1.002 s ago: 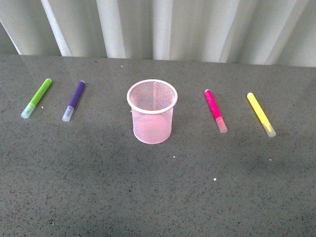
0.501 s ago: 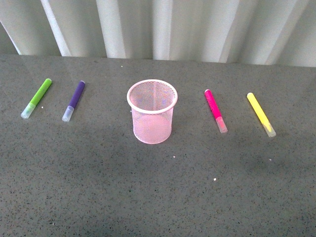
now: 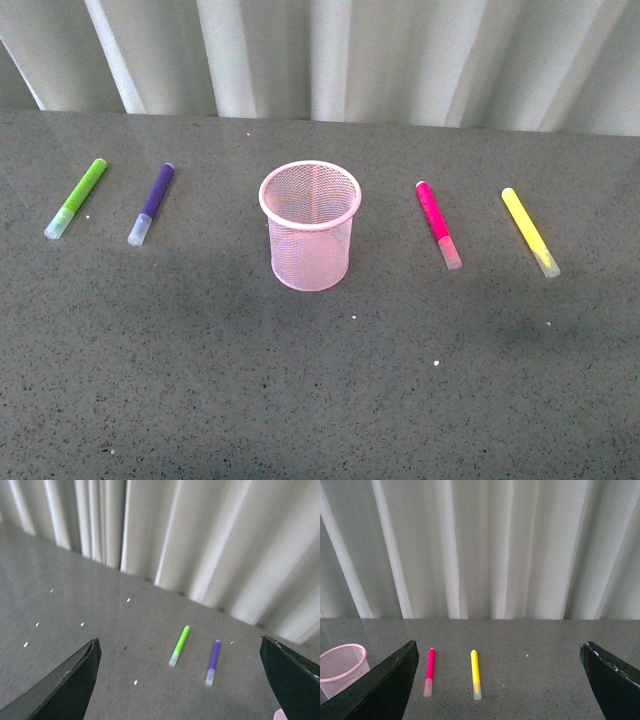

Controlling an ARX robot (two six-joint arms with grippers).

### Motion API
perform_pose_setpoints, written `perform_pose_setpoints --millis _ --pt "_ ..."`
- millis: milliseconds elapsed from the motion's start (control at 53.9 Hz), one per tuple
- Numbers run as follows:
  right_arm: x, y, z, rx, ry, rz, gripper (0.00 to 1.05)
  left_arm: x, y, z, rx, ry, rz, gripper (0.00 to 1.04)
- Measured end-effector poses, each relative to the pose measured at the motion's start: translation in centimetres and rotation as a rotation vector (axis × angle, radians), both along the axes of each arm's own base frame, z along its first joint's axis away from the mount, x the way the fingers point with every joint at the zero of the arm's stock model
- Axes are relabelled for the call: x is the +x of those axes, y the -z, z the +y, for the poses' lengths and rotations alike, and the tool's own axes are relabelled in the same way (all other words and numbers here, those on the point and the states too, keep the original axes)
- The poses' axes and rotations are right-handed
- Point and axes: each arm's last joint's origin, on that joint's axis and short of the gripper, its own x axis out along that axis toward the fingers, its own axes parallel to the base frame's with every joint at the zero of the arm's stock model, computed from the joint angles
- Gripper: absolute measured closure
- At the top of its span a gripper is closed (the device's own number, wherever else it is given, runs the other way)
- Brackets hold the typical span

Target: Insert purple and pink pens into pink cup

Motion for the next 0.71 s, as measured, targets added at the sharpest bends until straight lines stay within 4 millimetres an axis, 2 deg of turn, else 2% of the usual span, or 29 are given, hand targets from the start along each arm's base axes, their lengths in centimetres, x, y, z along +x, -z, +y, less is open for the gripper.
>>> perform_pose_setpoints --millis 93,130,186,204,297,390,464,594,705 --pt "0.0 0.0 0.0 0.000 0.000 0.000 0.07 3.1 -2.3 -0.2 0.033 0.042 -0.026 0.07" --pt "0.0 0.0 0.0 0.000 0.000 0.000 0.07 4.9 -3.3 -0.3 0.033 0.086 -0.024 0.07" --pt "0.0 0.0 0.0 0.000 0.000 0.000 0.07 7.8 -4.5 -0.7 0.036 0.128 0.008 0.07" --pt "0.0 0.0 0.0 0.000 0.000 0.000 0.07 9.4 -4.8 -1.0 0.034 0.165 0.035 0.07" --pt "0.0 0.0 0.0 0.000 0.000 0.000 0.07 15.0 -5.0 -2.3 0.045 0.266 0.152 0.07" --pt "0.0 0.0 0.0 0.000 0.000 0.000 0.07 20.4 -3.6 -3.8 0.072 0.323 0.279 0.07" --pt "0.0 0.0 0.0 0.000 0.000 0.000 0.07 23.1 -1.7 -4.5 0.094 0.352 0.376 0.07" --pt "0.0 0.0 0.0 0.000 0.000 0.000 0.07 25.8 1.9 -4.8 0.107 0.358 0.503 0.07" --pt "0.0 0.0 0.0 0.000 0.000 0.000 0.07 27.0 4.5 -4.7 0.091 0.355 0.588 0.07"
